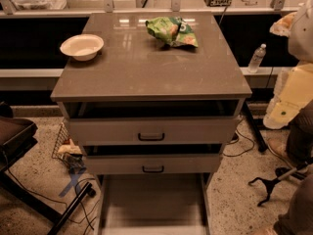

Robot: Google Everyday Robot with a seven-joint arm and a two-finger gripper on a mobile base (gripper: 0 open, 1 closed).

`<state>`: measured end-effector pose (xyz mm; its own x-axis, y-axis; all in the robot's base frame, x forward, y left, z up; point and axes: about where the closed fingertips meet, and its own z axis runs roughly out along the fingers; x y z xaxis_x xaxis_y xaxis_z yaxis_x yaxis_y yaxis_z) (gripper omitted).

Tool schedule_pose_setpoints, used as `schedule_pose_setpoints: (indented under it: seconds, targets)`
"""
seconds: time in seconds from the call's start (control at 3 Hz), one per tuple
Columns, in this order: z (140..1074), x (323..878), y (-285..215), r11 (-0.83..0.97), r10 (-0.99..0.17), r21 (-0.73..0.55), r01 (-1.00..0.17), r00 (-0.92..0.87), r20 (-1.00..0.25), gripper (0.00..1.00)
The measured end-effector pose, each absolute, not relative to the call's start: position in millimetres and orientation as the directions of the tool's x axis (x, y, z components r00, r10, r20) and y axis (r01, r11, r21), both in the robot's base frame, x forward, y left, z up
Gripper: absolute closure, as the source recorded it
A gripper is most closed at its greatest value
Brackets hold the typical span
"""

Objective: Close bottom drawer

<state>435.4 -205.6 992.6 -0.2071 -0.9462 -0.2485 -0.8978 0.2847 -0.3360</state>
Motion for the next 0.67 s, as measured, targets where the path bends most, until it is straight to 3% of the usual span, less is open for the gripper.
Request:
schedule_pose_setpoints:
  seconds: [0.67]
  targets:
    - [892.3, 411.2, -195.3, 0.35, -0.876, -0.25, -0.903, -0.222, -0.427, 0.0]
